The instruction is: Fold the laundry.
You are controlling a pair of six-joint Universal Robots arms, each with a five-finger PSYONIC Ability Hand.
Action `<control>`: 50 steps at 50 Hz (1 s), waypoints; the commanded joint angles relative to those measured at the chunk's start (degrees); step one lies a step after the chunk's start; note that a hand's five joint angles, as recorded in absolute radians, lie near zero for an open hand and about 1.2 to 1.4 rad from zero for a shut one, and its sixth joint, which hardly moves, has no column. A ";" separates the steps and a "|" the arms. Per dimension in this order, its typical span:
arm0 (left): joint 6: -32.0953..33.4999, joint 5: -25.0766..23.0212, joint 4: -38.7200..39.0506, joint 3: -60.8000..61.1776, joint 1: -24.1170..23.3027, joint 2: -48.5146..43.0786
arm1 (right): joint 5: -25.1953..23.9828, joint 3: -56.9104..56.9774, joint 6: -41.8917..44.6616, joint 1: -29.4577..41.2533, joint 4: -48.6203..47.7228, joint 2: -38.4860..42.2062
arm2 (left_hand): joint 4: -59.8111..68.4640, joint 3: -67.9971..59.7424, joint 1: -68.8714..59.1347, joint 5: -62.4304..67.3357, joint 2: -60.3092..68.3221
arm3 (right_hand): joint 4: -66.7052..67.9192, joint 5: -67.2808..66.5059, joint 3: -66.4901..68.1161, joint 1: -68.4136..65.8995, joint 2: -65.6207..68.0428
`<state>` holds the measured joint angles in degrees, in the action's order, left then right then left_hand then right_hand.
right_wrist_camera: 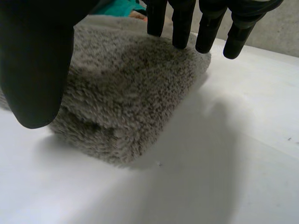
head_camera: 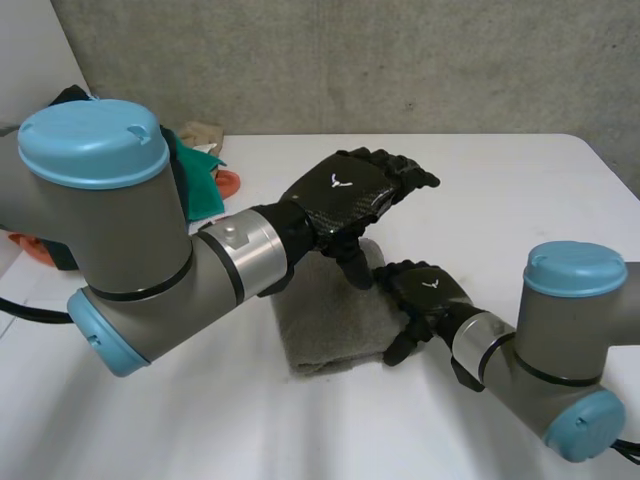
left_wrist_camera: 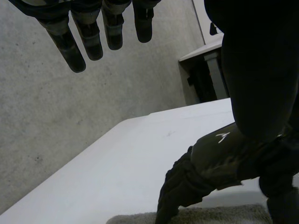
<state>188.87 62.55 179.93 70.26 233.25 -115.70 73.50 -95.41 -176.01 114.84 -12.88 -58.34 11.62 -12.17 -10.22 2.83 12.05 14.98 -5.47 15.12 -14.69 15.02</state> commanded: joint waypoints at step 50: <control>-0.16 0.38 0.25 -0.82 -1.57 1.79 | 13.33 85.12 8.56 -32.57 17.80 46.03 | 0.61 -0.07 -2.02 -0.60 0.18 | 14.50 -14.02 14.36 -14.80 14.46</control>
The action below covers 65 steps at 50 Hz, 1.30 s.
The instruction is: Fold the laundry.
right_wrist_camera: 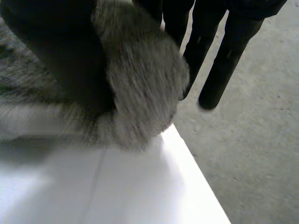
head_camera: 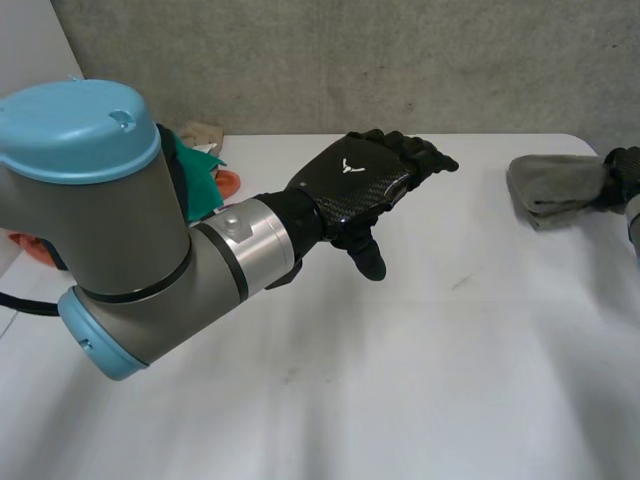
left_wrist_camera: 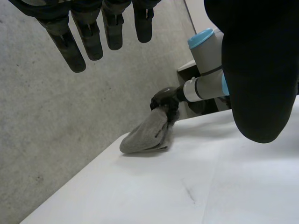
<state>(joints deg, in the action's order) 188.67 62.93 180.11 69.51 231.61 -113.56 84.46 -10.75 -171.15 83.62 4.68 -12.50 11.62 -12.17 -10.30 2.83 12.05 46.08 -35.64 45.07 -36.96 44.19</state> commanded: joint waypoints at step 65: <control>25.79 14.59 9.65 -29.33 39.89 -38.58 | -19.95 -91.91 28.94 15.17 -17.34 -63.18 | 55.00 -54.45 -56.32 53.79 54.57 | -36.08 35.64 -35.07 26.96 -34.19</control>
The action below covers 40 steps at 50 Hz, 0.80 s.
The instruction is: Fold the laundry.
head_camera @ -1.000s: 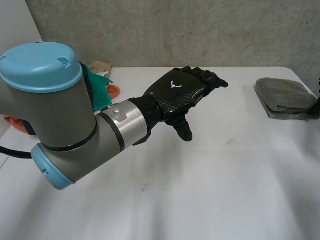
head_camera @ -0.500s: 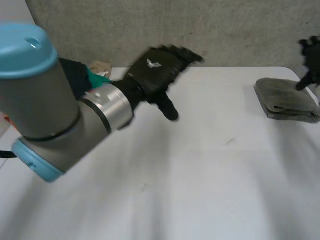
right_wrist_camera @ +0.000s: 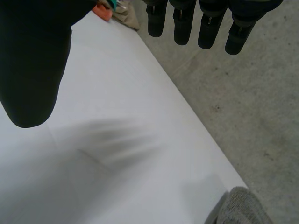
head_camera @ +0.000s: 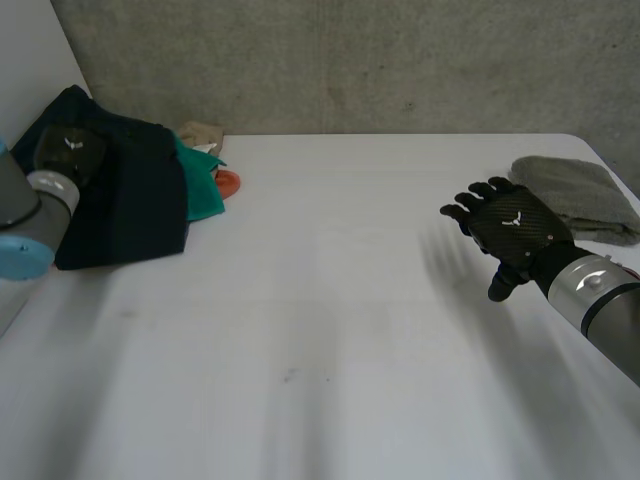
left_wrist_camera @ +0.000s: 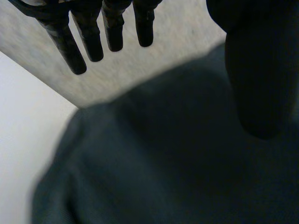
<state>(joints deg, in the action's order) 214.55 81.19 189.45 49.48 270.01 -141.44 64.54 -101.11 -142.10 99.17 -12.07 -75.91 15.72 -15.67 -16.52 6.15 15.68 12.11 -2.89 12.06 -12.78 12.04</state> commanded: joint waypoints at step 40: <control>-30.42 1.51 6.47 17.85 -42.11 13.91 | 7.18 -1.81 -5.73 -5.74 -1.37 -3.28 | 6.87 -6.91 -6.07 6.44 6.91 | -2.11 2.89 -2.06 2.78 -2.04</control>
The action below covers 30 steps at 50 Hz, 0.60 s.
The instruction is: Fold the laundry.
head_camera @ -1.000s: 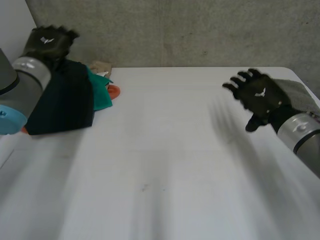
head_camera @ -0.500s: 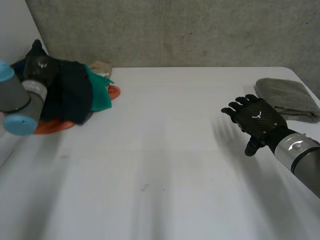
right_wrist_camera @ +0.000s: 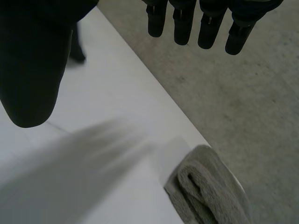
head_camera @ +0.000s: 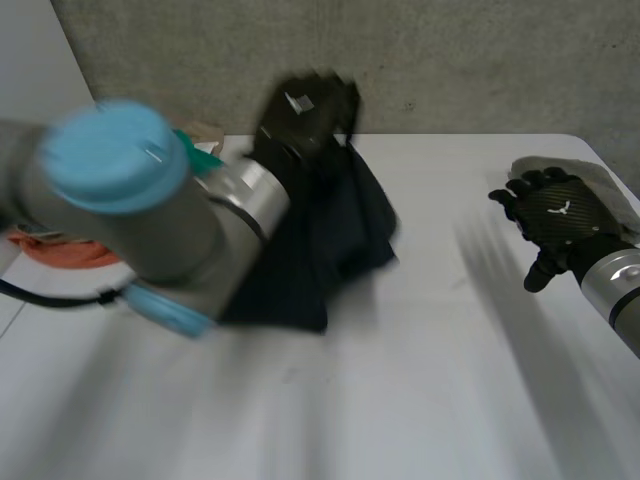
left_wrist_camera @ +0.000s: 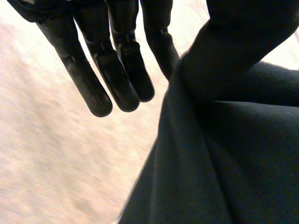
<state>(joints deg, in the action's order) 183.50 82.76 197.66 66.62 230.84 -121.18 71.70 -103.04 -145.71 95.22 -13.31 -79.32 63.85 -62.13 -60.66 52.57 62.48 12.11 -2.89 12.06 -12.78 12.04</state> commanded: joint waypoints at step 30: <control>7.23 0.21 -5.81 29.71 11.48 15.54 | -0.25 11.69 -6.70 9.01 11.55 8.80 | -48.75 47.04 45.57 -47.47 -47.39 | -2.11 2.89 -2.06 2.78 -2.04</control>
<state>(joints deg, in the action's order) 188.34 83.09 189.74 92.66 244.56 -104.88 71.48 -98.00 -152.00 101.35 -2.08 -77.73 14.95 -15.34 -16.20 4.27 15.48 12.11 -2.89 12.06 -12.78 12.04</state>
